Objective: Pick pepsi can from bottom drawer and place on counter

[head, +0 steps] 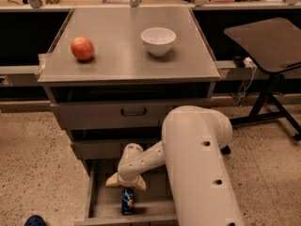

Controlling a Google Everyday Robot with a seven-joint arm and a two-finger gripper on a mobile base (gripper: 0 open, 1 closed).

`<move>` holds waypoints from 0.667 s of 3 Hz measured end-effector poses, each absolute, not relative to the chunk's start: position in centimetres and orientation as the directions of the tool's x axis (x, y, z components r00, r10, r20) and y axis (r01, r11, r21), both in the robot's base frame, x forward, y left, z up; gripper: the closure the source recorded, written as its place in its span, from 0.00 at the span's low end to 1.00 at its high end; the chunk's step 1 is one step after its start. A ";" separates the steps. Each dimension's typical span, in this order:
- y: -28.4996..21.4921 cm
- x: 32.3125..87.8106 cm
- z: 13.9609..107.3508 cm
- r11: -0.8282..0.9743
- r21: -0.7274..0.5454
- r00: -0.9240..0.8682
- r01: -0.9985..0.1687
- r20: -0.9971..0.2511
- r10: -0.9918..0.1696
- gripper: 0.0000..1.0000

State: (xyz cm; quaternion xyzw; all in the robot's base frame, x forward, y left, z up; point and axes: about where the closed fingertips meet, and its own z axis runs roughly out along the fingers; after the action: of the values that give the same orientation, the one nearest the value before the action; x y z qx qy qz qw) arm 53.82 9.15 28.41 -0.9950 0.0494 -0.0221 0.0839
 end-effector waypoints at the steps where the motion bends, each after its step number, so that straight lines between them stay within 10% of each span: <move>1: 10.6 53.9 26.0 -0.986 -0.151 0.996 -0.065 0.057 -0.075 0.00; 2: 11.9 53.5 23.5 -0.984 -0.174 0.997 -0.045 0.050 -0.055 0.00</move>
Offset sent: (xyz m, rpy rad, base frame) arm -0.0065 0.0461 -0.0776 0.0448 -0.0124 0.0833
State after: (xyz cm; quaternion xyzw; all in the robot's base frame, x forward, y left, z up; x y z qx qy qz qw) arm 53.48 11.88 23.53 -0.9955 0.0252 -0.0272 0.0868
